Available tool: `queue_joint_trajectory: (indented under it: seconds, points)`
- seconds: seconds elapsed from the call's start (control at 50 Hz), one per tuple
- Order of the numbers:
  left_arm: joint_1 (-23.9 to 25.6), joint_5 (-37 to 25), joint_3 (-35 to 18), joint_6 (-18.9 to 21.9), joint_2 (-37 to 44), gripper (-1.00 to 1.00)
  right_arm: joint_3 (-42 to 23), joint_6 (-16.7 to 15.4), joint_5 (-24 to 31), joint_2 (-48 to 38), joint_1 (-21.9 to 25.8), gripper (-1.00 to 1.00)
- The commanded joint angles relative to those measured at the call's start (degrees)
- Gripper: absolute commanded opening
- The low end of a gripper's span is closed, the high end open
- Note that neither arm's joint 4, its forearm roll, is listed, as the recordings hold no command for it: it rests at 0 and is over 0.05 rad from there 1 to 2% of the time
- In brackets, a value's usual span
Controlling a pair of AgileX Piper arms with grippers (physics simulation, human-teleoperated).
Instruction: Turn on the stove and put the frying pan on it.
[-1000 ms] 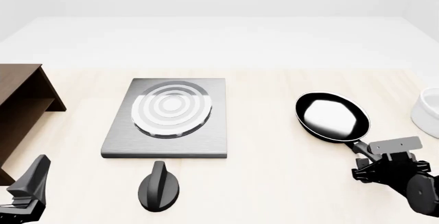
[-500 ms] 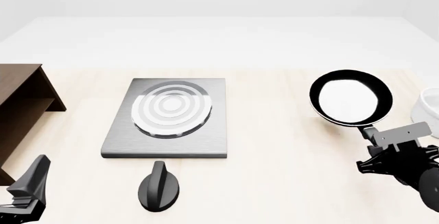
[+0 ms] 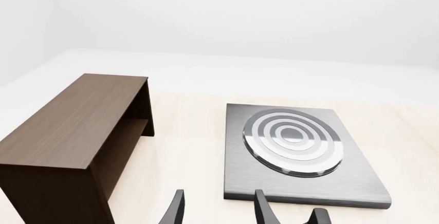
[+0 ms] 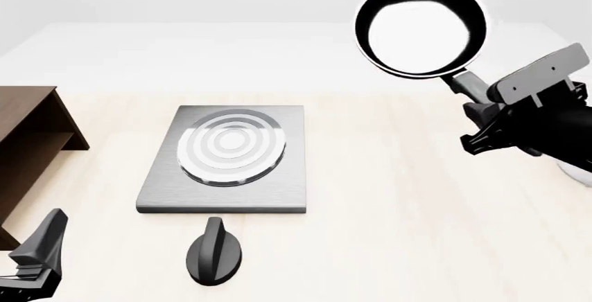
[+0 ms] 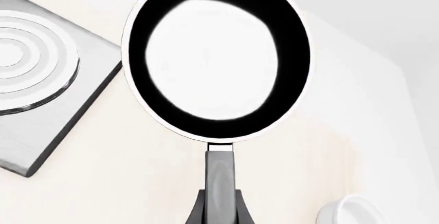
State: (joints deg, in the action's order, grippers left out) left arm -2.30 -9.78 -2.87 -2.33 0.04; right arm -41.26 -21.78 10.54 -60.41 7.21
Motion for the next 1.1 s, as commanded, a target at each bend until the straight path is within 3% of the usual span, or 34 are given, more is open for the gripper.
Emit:
queue_joint_trajectory:
  seconds: [0.02, 0.26, 0.56, 0.74, 0.86, 1.1]
  points:
    - [-0.1, 0.1, 0.2, -0.1, 0.0, 1.00, -16.3, 5.6, 4.2, -7.4, 13.8, -1.00]
    - [-0.1, -0.1, -0.1, -0.4, 0.0, 1.00, -27.0, 12.6, 4.3, -18.7, 25.3, -1.00]
    - [0.1, -0.5, -0.3, -1.5, 0.0, 1.00, -24.6, 18.6, -5.2, -28.5, 30.5, -1.00]
    - [0.0, -0.9, -0.7, -1.8, 0.0, 1.00, -22.2, 19.2, -10.5, -35.4, 30.4, -1.00]
    - [0.1, -0.4, -0.1, -1.9, 0.0, 1.00, -20.1, 17.9, -11.7, -37.8, 32.1, -1.00]
    - [0.1, -1.0, -0.6, -2.3, 0.0, 1.00, -17.3, 18.3, -14.5, -40.3, 33.6, -1.00]
